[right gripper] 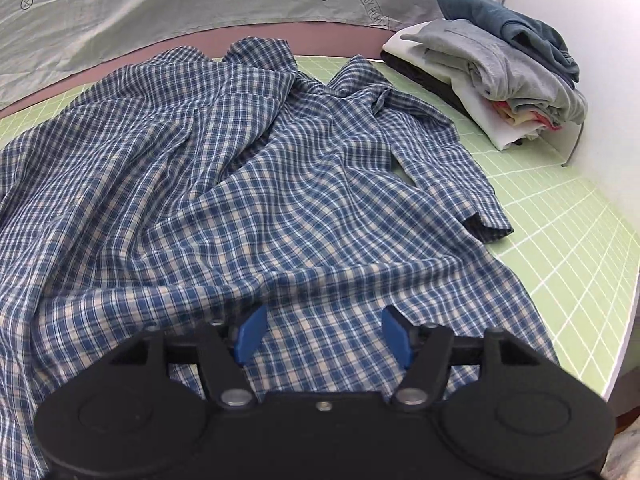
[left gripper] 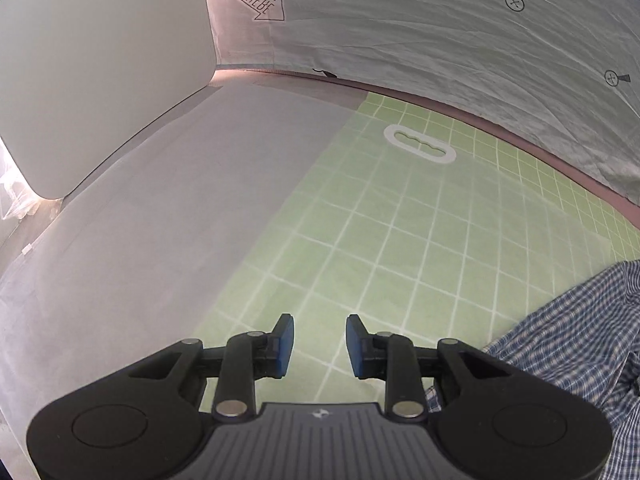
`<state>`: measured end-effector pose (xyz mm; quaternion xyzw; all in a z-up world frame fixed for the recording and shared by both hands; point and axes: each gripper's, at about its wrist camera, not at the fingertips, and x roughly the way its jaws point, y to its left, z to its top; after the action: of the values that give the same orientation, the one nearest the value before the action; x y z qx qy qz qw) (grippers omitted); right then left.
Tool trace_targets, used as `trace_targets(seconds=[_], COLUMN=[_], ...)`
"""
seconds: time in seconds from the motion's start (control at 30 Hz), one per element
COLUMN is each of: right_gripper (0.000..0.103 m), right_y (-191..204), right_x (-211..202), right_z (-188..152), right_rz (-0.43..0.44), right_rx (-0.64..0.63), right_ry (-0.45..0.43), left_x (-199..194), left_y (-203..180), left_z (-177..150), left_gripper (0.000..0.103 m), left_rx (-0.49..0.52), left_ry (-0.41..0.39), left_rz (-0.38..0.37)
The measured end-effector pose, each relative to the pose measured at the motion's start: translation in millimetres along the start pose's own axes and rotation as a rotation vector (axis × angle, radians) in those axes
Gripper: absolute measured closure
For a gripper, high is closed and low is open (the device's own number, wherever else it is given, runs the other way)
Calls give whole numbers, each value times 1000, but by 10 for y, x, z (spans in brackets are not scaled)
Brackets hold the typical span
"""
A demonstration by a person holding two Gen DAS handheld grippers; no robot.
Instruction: Fold clothes
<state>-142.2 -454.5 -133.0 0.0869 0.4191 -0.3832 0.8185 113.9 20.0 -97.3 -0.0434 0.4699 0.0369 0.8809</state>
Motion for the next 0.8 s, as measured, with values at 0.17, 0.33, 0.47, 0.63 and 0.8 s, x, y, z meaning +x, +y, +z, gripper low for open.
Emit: trace_targets(seconds=[0.17, 0.33, 0.47, 0.63, 0.8], right_gripper=[31, 23, 20, 13, 9], right_y=[63, 118, 95, -5, -49], right_x=[-16, -23, -16, 6, -11], right_z=[-3, -16, -18, -44, -134], right_rz=[-35, -57, -49, 2, 74], right_rx=[26, 18, 35, 100, 103], right_ry=[13, 10, 16, 33, 30], left_x=[-21, -116, -193, -284, -468], left_y=[186, 196, 189, 207, 158], left_z=[-38, -280, -441, -588, -741], left_gripper=[50, 46, 38, 36, 36], left_rx=[-71, -58, -87, -132, -109], left_ry=[17, 33, 38, 63, 40], left_rz=[-79, -67, -76, -102, -97])
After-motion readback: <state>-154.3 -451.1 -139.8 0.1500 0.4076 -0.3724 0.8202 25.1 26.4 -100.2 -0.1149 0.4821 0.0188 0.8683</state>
